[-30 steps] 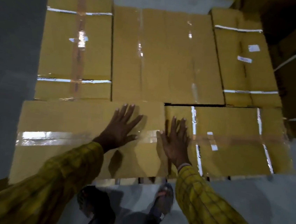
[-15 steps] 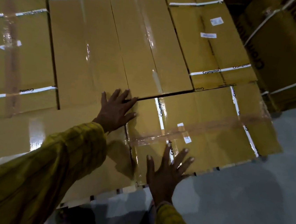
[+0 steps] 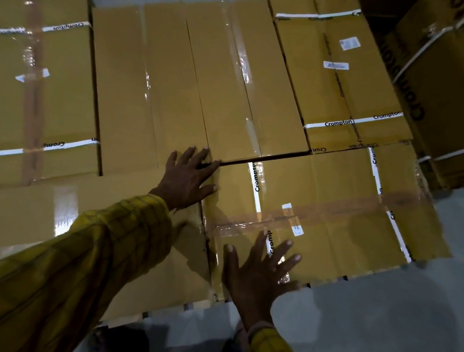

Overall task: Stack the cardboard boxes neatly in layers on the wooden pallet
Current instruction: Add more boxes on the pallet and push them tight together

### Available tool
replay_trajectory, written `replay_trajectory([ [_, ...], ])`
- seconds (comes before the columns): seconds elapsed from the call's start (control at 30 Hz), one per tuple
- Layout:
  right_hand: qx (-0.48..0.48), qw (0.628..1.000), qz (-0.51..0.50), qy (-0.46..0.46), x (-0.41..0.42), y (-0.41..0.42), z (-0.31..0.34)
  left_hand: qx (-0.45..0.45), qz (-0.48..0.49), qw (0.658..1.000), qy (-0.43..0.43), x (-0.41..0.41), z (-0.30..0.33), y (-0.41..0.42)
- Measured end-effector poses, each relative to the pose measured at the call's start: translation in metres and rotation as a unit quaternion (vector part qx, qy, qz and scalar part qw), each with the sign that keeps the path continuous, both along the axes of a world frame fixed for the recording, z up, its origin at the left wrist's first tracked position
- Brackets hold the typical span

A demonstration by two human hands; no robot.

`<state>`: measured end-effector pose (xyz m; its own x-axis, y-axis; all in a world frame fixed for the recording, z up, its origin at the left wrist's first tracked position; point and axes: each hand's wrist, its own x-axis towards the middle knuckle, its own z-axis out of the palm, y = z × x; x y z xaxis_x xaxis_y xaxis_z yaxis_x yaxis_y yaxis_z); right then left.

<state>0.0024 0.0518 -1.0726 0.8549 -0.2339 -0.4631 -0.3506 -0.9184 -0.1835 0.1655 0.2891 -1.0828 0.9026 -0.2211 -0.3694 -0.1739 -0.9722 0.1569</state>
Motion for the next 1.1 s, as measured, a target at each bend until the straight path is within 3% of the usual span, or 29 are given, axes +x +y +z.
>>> replay_trajectory([
  [0.13,0.091,0.987,0.099,-0.082,0.041,0.053,0.024,-0.099,0.006,0.995,-0.022,-0.008,0.019,0.019],
  [0.23,0.176,0.956,0.206,-0.112,0.07,0.102,0.028,-0.106,0.035,0.992,-0.063,-0.029,0.025,0.062],
  [0.37,0.118,0.937,0.298,-0.14,0.096,0.163,0.015,-0.053,0.076,0.988,-0.122,-0.075,0.019,0.14],
  [0.53,0.032,0.921,0.346,-0.174,0.127,0.196,-0.001,0.048,0.166,0.979,-0.112,-0.116,0.015,0.21],
  [0.7,0.027,0.89,0.413,-0.194,0.138,0.223,-0.003,0.02,0.224,0.971,-0.083,-0.134,0.005,0.228],
  [1.1,0.044,0.899,0.386,-0.202,0.133,0.256,-0.016,0.002,0.216,0.965,-0.151,-0.137,-0.006,0.227],
])
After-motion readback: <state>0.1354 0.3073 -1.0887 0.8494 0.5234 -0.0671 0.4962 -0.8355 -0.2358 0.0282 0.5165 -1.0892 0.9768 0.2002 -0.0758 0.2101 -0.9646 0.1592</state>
